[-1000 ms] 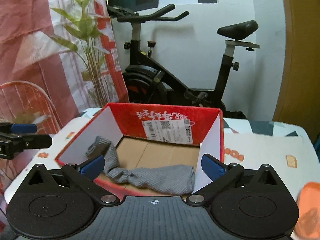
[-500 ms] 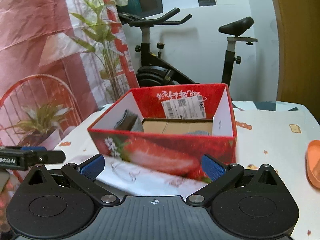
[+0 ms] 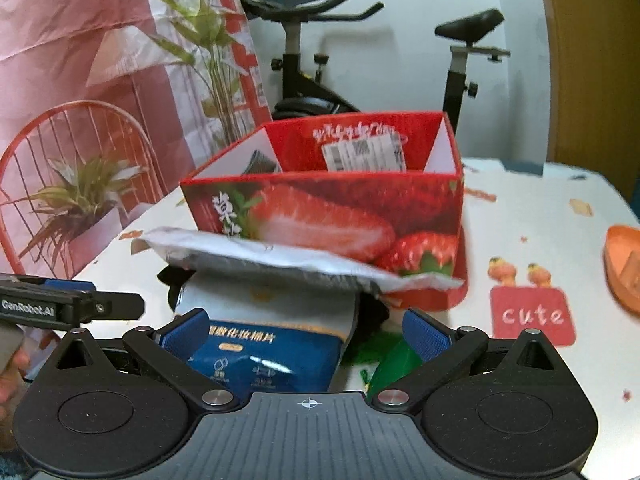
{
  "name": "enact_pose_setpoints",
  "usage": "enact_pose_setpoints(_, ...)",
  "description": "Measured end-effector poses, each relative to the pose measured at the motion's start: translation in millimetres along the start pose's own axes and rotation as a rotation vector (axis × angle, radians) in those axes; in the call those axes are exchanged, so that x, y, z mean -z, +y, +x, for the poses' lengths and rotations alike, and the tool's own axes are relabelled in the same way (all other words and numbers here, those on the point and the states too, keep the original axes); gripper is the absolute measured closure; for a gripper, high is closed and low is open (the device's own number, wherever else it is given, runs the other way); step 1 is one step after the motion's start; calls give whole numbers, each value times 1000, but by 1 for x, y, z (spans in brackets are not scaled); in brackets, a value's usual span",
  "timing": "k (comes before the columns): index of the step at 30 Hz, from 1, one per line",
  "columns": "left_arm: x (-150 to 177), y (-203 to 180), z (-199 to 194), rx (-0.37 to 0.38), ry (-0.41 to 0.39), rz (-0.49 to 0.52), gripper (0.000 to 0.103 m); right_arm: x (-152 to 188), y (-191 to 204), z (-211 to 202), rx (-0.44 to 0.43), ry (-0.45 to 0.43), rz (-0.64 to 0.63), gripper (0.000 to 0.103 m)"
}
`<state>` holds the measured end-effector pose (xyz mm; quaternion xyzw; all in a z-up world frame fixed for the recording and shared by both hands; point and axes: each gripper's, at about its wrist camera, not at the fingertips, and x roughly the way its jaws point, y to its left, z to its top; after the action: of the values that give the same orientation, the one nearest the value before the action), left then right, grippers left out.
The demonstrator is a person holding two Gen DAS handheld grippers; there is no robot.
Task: Organize soft objects
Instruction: 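Move both grippers back to the stack toward the blue wet-wipes pack, then close the left gripper on the blue wet-wipes pack while the right gripper grasps it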
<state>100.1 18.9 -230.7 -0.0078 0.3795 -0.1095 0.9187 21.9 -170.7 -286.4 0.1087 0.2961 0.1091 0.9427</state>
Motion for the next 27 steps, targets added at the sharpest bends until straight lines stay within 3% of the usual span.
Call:
enact_pose_setpoints(4,4,-4,6,-2,22,22,3,7,-2,13,-10,26,18,3)
enact_pose_setpoints(10,10,-7,9,23,39,37,17,15,-10,31,-33,63,78,8)
enact_pose_setpoints(15,12,-8,14,64,47,30,39,20,-13,42,-60,87,89,18)
enact_pose_setpoints(23,16,-15,30,175,101,20,40,23,-17,57,-113,104,119,20)
enact_pose_setpoints(27,20,-15,37,181,128,10,40,24,-14,59,-145,116,113,27)
